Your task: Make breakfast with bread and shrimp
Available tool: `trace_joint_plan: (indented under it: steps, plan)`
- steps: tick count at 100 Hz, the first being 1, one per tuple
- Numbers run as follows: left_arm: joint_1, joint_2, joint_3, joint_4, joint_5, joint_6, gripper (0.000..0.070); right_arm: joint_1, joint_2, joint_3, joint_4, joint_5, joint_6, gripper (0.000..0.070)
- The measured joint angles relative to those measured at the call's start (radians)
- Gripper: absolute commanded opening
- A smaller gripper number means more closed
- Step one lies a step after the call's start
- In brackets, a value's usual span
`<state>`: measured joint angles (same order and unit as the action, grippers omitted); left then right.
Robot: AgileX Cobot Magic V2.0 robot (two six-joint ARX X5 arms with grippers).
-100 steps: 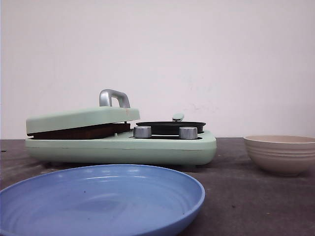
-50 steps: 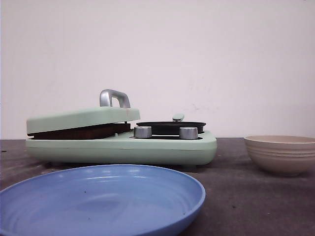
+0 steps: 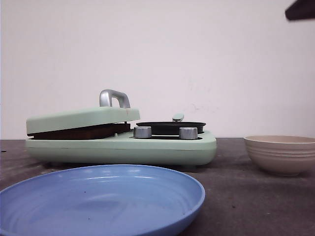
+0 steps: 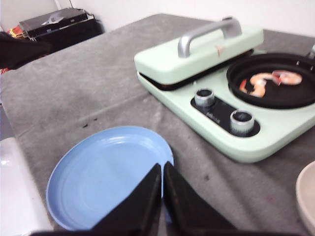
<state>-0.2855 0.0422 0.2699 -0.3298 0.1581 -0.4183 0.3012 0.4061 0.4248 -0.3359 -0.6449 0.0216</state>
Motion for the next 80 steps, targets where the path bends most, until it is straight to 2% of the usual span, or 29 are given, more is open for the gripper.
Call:
trace_joint_plan:
  steps: [12, 37, 56, 80]
  plan:
    - [0.0, -0.013, -0.038, -0.004, -0.002, 0.0, 0.0, 0.0, 0.002, -0.008, 0.054, 0.005, 0.022, 0.0]
    - [0.0, -0.023, -0.042, -0.027, -0.003, -0.001, 0.0001, 0.007, 0.001, -0.008, 0.056, 0.006, 0.036, 0.0]
    - [0.0, -0.023, -0.042, -0.124, -0.003, -0.067, 0.0, 0.007, 0.001, -0.008, 0.054, 0.016, 0.059, 0.0]
    - [0.0, -0.023, -0.042, -0.127, -0.003, -0.084, 0.0, 0.007, 0.001, -0.008, 0.054, 0.017, 0.062, 0.0]
